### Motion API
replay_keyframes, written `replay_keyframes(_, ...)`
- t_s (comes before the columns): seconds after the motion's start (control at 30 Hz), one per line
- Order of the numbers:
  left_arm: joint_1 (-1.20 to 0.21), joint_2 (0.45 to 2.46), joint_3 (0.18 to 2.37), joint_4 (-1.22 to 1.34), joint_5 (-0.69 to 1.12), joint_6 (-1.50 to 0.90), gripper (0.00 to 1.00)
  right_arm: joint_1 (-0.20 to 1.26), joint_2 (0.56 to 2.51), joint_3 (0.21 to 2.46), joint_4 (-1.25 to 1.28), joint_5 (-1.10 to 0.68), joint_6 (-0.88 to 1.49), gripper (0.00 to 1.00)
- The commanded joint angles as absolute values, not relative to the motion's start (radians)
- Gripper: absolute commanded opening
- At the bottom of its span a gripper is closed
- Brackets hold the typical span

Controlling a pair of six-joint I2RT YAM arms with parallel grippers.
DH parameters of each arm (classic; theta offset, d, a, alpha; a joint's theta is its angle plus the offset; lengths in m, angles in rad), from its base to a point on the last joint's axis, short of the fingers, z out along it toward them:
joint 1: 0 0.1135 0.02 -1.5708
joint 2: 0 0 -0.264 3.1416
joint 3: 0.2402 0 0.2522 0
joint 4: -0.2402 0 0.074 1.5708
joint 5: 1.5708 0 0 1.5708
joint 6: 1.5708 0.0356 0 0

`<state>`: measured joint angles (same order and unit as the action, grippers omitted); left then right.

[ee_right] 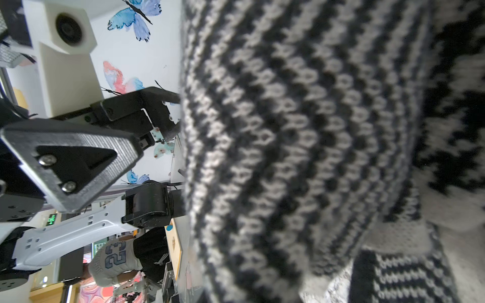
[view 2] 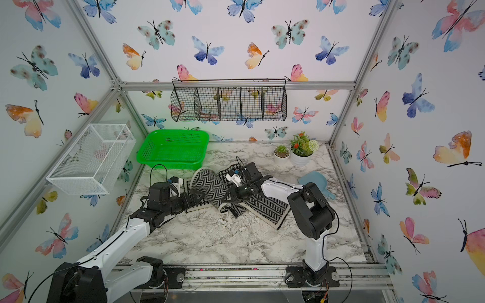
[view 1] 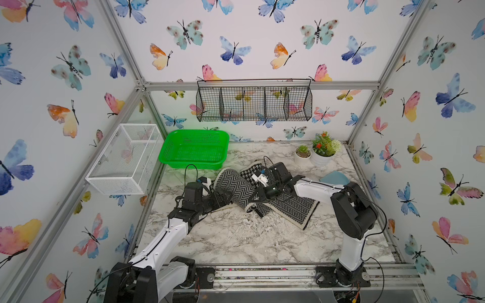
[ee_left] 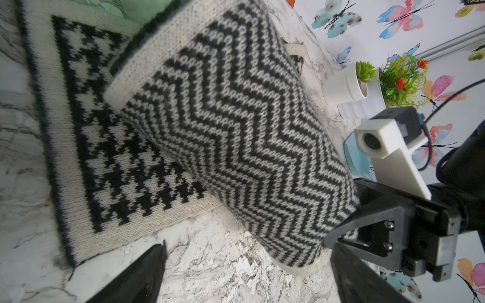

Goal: Roll up the scarf and place it into the basket
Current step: Roll the scarf at the center of the board.

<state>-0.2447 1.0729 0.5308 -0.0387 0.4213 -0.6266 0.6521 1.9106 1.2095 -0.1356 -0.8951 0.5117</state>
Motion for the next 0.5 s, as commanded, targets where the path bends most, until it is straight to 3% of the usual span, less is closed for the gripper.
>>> replay_keyframes(0.0,-0.264,1.109,0.517,0.110,0.461,-0.674,0.98,0.631,1.940,1.182,-0.090,-0.956,0.529,0.20)
replay_keyframes(0.47,-0.368,1.253,0.476,0.334,0.436,-0.785,0.98,0.602,1.971,1.131,0.002,-0.980,0.584,0.20)
